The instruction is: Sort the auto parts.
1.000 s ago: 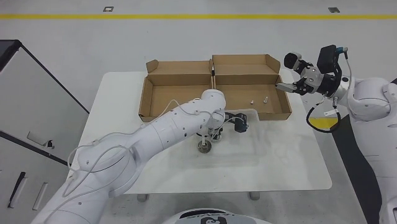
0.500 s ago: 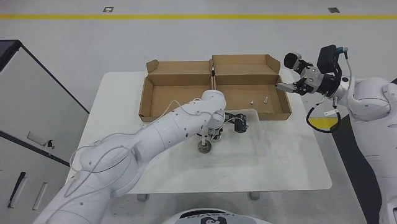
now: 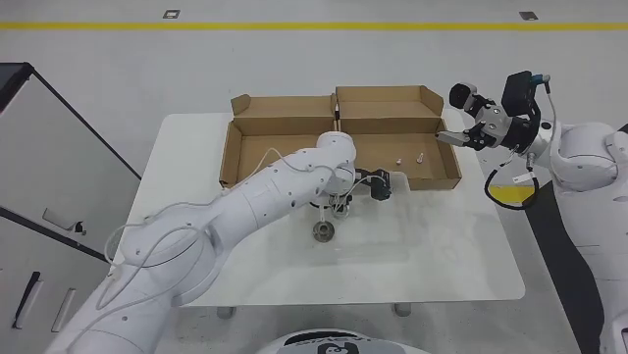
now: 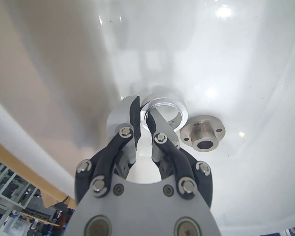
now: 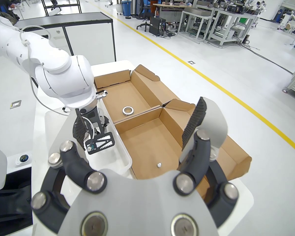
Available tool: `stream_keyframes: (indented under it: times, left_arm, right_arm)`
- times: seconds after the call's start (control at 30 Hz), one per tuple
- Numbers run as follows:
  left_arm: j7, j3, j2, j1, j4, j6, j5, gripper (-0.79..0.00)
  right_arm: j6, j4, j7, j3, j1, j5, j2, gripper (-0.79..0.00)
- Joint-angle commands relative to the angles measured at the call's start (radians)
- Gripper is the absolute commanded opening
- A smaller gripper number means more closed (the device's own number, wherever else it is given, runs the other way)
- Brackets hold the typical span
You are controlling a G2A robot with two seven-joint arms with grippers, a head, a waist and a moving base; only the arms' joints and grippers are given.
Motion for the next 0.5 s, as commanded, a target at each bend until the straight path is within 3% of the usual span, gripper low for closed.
stream_keyframes:
  times: [0.0, 0.23, 0.47]
  left_arm:
    - [-0.014, 0.000, 0.011, -0.007, -0.024, 0.014, -0.021, -0.785]
    - [-0.056, 0.000, 0.060, -0.030, -0.139, 0.056, -0.097, -0.785]
    - [-0.109, 0.000, 0.136, -0.080, -0.304, 0.110, -0.214, -0.785]
  right_arm:
    - [0.000, 0.000, 0.000, 0.000, 0.000, 0.000, 0.000, 0.000]
    - [0.000, 0.000, 0.000, 0.000, 0.000, 0.000, 0.000, 0.000]
    - [0.000, 0.000, 0.000, 0.000, 0.000, 0.000, 0.000, 0.000]
